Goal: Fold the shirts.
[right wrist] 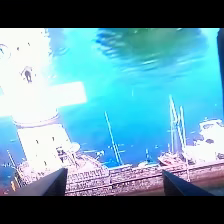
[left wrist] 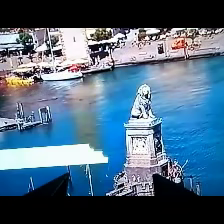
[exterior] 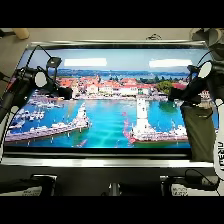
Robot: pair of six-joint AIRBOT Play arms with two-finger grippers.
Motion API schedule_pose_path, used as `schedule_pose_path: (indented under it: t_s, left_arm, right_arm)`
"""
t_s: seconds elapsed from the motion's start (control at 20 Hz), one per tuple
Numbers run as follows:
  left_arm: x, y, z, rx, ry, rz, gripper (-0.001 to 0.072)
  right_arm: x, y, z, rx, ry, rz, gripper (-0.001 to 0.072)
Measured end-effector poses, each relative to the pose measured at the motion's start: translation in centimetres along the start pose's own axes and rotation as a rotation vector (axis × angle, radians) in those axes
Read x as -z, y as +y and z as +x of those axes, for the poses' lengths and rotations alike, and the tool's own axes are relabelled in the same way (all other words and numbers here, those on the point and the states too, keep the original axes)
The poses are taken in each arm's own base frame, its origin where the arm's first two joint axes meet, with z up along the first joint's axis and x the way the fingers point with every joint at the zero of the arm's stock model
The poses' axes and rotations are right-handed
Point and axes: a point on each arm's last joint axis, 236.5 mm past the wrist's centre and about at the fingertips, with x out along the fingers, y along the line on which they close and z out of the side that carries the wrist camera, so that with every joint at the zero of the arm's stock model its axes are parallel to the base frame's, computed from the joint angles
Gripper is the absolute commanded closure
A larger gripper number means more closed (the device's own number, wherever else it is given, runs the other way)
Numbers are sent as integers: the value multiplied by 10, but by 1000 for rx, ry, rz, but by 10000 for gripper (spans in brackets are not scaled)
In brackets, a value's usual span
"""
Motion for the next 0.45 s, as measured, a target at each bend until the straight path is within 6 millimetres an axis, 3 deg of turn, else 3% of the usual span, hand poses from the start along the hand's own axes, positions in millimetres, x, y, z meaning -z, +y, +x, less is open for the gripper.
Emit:
schedule_pose_path:
  t_s: [0.45]
  left_arm:
    - [-3,0,1,-3,-22,-11,103]
  right_arm:
    - [8,1,5,14,43,-12,103]
